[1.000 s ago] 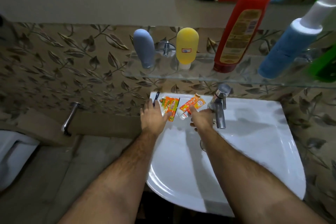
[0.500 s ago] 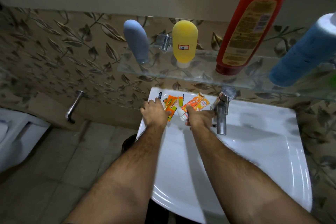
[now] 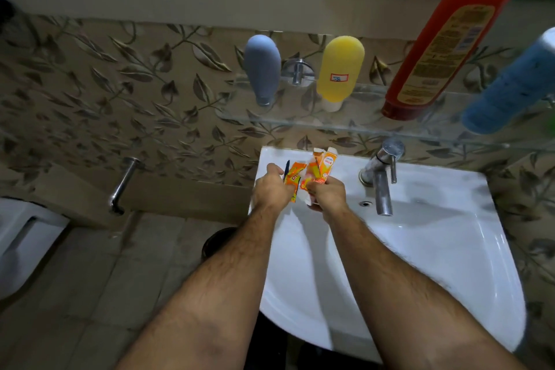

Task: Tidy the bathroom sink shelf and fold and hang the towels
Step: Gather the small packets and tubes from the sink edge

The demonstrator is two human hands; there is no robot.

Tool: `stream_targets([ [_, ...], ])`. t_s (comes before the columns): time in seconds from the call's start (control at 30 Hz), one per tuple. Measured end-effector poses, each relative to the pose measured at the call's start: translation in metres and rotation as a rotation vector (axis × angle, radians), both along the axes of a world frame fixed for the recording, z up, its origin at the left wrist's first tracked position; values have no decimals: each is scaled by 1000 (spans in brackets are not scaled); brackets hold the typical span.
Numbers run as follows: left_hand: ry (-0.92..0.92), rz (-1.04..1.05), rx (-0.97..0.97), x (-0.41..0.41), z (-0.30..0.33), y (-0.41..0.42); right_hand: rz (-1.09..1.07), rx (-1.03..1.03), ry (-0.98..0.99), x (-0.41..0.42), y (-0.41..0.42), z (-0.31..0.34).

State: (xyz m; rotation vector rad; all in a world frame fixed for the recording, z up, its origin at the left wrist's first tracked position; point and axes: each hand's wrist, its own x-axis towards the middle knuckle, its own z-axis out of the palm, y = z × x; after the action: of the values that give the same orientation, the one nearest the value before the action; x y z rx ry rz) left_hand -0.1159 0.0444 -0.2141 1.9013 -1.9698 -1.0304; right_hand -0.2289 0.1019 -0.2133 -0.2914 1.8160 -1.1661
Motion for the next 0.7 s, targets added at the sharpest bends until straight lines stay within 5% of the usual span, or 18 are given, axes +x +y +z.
stream_targets([
  [0.3, 569, 64, 222, 100, 38, -40, 137, -122, -13, 100, -21, 51],
  [0.7, 912, 286, 454, 274, 11, -83, 243, -135, -56, 247, -72, 35],
])
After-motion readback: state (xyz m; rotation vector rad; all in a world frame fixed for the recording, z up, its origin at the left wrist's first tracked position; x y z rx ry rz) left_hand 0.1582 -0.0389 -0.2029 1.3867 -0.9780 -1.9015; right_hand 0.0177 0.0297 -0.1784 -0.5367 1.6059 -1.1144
